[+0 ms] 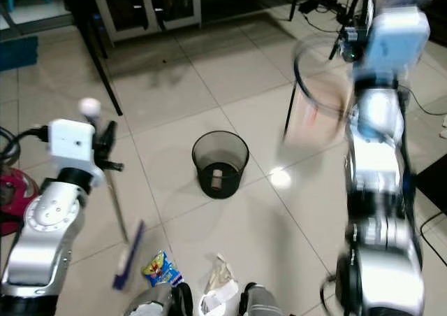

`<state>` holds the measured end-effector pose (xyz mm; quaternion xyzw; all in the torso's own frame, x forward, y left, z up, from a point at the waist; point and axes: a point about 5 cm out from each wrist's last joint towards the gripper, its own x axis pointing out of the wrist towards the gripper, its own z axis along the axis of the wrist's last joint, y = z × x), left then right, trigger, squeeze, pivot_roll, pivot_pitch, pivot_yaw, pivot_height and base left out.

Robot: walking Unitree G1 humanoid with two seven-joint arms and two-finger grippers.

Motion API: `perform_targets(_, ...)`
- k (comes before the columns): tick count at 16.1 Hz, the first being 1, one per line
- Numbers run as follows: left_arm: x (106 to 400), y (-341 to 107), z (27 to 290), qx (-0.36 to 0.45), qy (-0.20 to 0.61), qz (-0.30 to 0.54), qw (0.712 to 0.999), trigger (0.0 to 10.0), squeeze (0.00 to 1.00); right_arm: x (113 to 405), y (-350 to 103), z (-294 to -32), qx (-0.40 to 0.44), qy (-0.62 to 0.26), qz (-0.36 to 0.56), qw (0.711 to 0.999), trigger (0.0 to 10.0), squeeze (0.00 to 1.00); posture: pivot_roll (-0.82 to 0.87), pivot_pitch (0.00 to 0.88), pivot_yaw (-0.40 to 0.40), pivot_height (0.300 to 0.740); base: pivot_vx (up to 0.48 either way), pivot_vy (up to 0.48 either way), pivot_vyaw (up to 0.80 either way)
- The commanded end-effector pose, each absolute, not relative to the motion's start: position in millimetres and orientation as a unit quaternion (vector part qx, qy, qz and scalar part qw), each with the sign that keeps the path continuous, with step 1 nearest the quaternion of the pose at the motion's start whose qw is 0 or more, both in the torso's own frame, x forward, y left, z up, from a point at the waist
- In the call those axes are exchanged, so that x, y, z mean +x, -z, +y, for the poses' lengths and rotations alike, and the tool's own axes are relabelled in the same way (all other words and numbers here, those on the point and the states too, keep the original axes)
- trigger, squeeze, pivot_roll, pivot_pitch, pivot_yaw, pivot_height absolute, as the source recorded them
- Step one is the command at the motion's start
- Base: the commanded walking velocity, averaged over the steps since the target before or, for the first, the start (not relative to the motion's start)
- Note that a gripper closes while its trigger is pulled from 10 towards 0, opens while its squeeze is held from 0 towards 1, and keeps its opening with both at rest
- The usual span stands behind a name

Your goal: Sweep floor

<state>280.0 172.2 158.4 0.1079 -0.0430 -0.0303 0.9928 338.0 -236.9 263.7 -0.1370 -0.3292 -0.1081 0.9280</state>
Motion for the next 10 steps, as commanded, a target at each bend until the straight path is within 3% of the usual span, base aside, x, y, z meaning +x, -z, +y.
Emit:
perform_targets(1, 282, -157, 169, 0.114, 0.040, -0.041, 0.992, 10.0, 0.00, 324, -273, -244, -0.136, 0.132, -0.336, 0.922, 10.0, 0.00, -0.09, 0.122, 0.059, 0.740, 0.000, 0.000, 0.00)
perform_targets(10, 286, -157, 170, 0.113, 0.038, -0.043, 0.992, 10.0, 0.00, 291, -261, -260, -0.157, 0.186, -0.253, 0.936, 10.0, 0.00, -0.10, 0.105, 0.051, 0.740, -0.027, 0.000, 0.00)
